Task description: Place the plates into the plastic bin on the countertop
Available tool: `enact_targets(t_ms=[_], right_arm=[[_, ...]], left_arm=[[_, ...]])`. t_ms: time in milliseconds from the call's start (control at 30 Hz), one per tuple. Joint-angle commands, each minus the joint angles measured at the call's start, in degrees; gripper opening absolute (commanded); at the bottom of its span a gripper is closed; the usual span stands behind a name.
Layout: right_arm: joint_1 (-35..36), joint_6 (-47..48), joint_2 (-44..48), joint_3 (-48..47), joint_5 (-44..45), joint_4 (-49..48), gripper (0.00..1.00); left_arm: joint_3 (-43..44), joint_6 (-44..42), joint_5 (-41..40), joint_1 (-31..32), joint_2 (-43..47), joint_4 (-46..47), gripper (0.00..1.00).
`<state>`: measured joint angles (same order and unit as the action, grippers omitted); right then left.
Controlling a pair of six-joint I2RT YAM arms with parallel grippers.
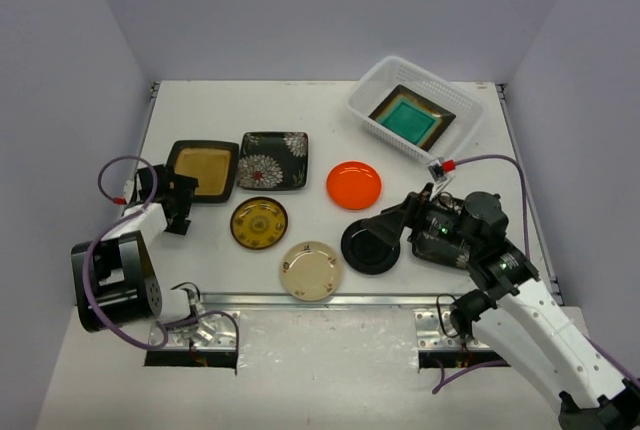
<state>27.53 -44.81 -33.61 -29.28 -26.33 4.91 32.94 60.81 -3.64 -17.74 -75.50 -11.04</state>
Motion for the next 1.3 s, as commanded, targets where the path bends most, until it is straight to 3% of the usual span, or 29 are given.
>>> enact_targets(t_ms=[0,167,433,533,600,767,900,1267], right_arm=[[0.0,2.0,4.1,0.9,1.3,4.5,0.99],[-0.1,1.0,5.0,2.0,3.7,5.2,0.99],[-0.2,2.2,6.5,0.8,7.5,7.6,0.99],[-0.1,2.6,7.1,-0.3,8.4,9.0,0.99],[-0.2,2.9,7.3,-1.1,9.0,9.6,0.99],[-0.1,3.5,8.0,-1.8,10.7,11.2,0.99],[-0.1,3.6,6.8,-2.1,10.9,11.5,0.99],[-0.1,5.3,2.0,-4.0,9.5,10.0,0.99]], left_arm=[[3.8,0.4,2.7,-0.8,-7.9,8.6,0.96],[4.4,1.2,3.3,-0.8,-14.4,9.1,0.85],[3.2,2.1,1.9,-1.7,-17.2,8.9,0.35],[2.6,2.6,3.1,-2.6,-17.6,9.2,0.21],[1.4,2.9,5.5,-3.7,-17.2,10.5,0.05],[-2.2,3.5,12.1,-7.3,-14.2,18.8,0.0],[-5.9,4.4,14.1,-8.4,-4.7,26.0,0.0],[-4.5,1.7,8.4,-8.4,17.9,19.0,0.0]])
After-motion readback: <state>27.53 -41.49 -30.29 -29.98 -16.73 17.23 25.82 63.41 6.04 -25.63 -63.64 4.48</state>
